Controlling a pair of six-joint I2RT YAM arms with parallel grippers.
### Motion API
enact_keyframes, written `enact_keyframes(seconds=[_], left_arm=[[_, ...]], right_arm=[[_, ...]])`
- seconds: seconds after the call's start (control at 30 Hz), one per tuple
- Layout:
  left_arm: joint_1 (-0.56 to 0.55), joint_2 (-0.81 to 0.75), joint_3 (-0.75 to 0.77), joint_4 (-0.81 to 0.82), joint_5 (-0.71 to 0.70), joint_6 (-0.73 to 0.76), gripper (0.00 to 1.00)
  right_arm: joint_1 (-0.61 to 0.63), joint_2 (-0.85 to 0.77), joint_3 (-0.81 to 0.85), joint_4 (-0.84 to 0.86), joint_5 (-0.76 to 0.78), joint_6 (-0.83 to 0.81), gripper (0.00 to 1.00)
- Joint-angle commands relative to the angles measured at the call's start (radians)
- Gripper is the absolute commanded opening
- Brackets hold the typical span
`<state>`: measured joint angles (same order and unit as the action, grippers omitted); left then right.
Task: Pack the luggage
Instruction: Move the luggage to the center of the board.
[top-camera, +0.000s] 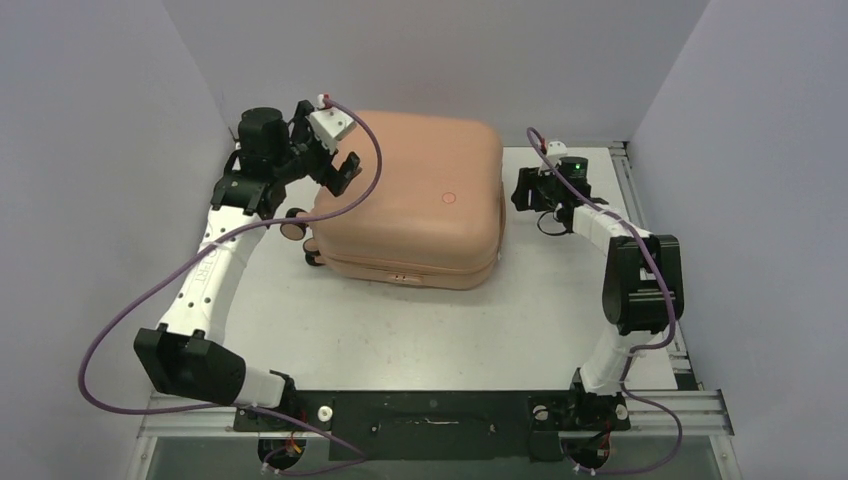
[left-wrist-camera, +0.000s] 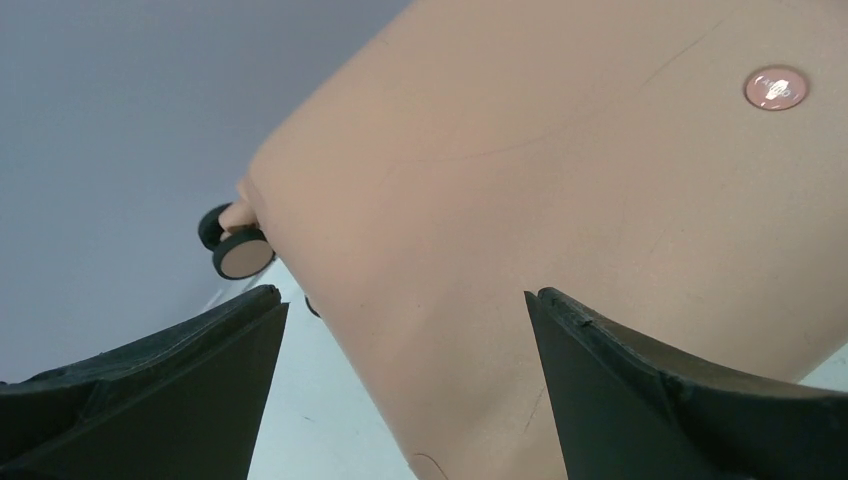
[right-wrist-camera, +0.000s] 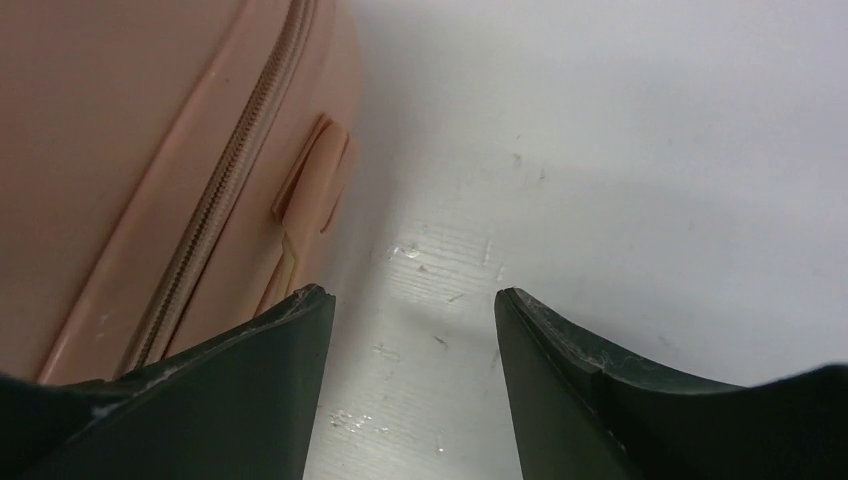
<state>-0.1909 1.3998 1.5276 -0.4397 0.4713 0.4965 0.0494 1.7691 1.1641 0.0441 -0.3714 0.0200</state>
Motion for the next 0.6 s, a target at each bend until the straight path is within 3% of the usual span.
enact_keyframes(seconds=[0.0,0.4,0.57], left_arm=[[-0.019,0.01,-0.018,0.054,-0.058,-0.071,0.96],[-0.04,0.034,-0.044,0.052,-0.092,-0.055,0.96],[-0.046,0.037,-0.049,0.048,-0.095,-0.048,0.96]], right_arm=[[0.016,0.047,0.083,0.025,-0.028,0.113,0.6],[0.033,0.113,0.117,-0.013,-0.109,0.169,0.57],[0.055,0.133,0.127,-0.103,-0.111,0.136,0.55]])
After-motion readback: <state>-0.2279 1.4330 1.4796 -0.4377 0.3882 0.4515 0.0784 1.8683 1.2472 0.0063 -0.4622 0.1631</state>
